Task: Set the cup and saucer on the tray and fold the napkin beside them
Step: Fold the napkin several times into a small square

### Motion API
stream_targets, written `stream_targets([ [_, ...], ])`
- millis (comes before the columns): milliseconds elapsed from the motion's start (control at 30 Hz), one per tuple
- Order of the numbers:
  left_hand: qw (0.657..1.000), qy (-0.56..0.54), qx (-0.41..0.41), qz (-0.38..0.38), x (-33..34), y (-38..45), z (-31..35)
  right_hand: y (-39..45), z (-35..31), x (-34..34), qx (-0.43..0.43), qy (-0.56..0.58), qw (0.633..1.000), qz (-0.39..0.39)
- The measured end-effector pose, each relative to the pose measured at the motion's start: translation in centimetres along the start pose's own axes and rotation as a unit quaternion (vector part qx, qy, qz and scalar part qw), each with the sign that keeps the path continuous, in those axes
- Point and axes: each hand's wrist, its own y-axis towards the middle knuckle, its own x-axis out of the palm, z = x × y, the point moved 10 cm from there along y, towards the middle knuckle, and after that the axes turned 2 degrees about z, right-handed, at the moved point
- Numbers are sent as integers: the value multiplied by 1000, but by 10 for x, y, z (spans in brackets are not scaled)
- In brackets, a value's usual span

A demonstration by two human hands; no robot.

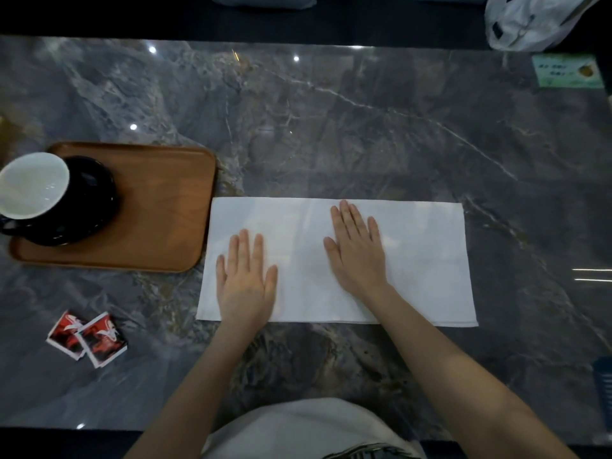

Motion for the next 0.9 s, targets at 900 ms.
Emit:
stream_targets([
  [900,984,-12,176,-40,23,-21,164,5,195,-85,212,143,967,-16],
])
